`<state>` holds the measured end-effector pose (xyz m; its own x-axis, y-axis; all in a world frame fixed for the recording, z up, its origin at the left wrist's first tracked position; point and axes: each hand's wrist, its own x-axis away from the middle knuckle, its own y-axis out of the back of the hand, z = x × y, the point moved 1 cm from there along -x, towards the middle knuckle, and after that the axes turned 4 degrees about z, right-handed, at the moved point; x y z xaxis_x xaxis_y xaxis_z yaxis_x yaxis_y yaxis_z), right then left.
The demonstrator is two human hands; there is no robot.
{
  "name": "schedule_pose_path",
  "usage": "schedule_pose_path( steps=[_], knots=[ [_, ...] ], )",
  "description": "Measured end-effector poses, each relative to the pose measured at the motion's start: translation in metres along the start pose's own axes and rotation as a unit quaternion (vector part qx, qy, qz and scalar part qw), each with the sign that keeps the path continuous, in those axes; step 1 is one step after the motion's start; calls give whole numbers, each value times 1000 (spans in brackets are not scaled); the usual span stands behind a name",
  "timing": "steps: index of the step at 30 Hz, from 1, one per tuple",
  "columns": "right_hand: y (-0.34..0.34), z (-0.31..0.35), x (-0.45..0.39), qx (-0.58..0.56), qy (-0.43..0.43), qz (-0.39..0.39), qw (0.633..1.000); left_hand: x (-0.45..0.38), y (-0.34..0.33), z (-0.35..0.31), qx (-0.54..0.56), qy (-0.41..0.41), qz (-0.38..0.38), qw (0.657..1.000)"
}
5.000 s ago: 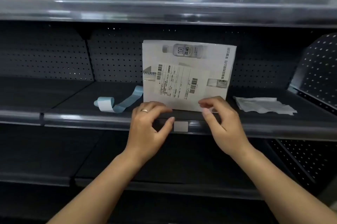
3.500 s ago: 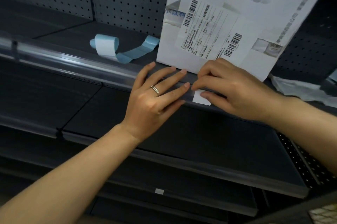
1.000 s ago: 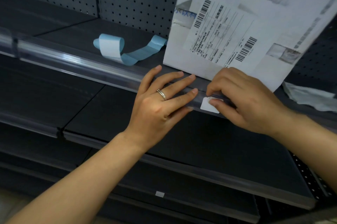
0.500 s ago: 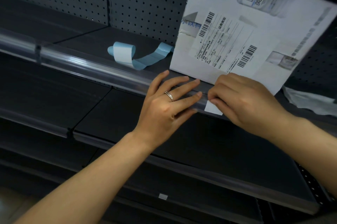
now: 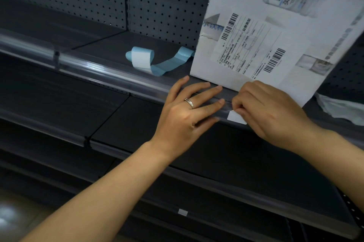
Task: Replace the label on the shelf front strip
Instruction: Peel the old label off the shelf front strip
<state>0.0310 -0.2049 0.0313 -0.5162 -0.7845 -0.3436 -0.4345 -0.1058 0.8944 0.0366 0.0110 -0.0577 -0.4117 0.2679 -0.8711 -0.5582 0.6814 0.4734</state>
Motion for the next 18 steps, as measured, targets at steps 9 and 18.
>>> schedule_pose_path(
  steps=[9,18],
  knots=[
    [3,-3,2,-89,-26,-5,996,0,1,-1,2,3,2,1000],
    [1,-1,0,-62,-15,-2,998,-1,0,-1,2,3,0,1000]
  ],
)
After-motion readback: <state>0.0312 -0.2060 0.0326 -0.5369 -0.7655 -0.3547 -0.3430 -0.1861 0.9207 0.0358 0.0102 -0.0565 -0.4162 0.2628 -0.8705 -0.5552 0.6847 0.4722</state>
